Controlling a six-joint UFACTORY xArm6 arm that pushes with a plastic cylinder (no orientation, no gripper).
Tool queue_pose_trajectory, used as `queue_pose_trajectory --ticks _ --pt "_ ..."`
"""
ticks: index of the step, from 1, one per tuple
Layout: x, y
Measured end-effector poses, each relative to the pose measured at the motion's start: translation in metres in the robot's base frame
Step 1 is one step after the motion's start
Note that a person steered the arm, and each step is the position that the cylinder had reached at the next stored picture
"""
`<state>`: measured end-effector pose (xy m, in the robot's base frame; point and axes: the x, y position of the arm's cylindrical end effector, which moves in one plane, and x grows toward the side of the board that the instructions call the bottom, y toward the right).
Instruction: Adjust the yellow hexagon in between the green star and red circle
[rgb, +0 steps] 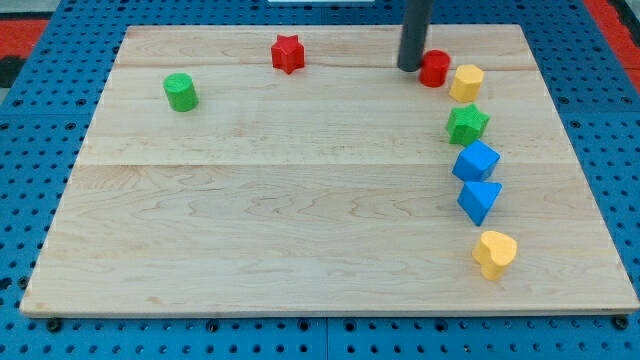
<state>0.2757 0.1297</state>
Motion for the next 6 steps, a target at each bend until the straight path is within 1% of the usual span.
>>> queue_pose_trajectory --ticks 1,2,3,4,5,6 --pt "-0.012 0.003" --pt "-0.051 0.068" --pt "-0.027 0.099" --pt "0.007 0.077" --pt "0.029 0.066" --pt "0.028 0.072"
